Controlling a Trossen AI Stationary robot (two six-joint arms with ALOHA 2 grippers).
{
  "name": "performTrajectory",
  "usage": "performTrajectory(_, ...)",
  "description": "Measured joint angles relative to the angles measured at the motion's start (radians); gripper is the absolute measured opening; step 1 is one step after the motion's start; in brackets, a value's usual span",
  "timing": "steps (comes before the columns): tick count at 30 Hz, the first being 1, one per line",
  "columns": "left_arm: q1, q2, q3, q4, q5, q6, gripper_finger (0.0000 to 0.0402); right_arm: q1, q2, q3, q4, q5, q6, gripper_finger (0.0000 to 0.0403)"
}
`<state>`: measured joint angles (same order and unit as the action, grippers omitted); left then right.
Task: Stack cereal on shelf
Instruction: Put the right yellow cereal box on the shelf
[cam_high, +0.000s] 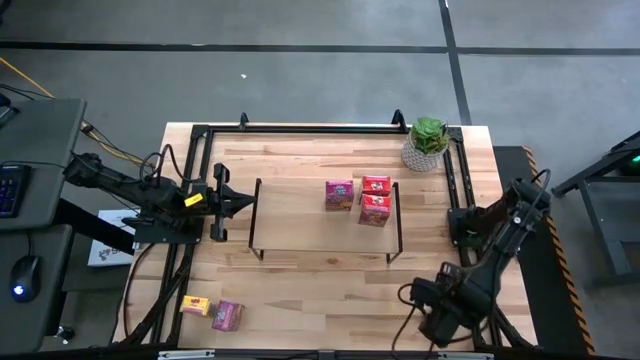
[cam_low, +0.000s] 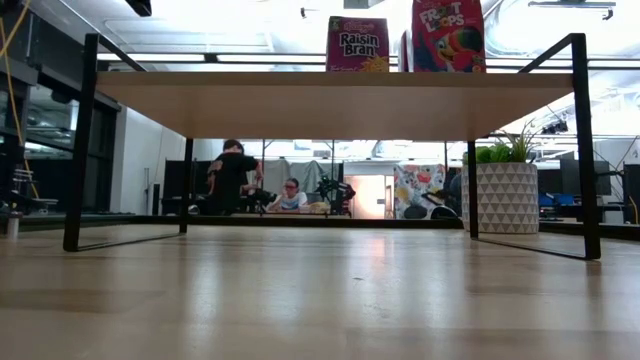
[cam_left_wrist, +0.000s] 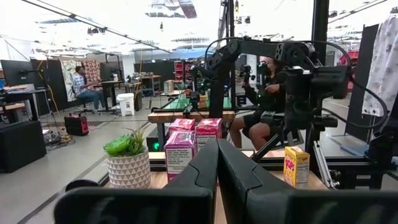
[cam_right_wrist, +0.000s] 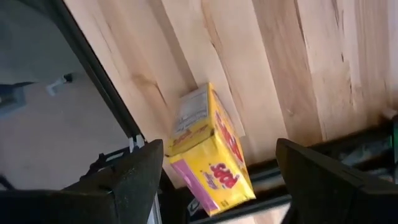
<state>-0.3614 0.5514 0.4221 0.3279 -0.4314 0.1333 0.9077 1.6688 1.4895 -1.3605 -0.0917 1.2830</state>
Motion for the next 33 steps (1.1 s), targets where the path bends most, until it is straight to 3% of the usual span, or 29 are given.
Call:
performTrajectory(7,0.0,0.0,0.0,-0.004,0.0,0.0,0.0,0.08,0.0,0.0,0.088,0.166,-0.005,0.0304)
performTrajectory(16,0.0,0.0,0.0,-0.003,0.0,0.0,0.0,0.129,0.0,0.0,0.086,0.072,-0.111,0.0304)
performTrajectory(24,0.0,0.0,0.0,-0.003,0.0,0.0,0.0,0.168,0.0,0.001,0.077,0.182,-0.187,0.0304)
performTrajectory(33,0.0,0.0,0.0,-0.011,0.0,0.0,0.0,0.214,0.0,0.001,0.008,0.268,-0.109,0.0304)
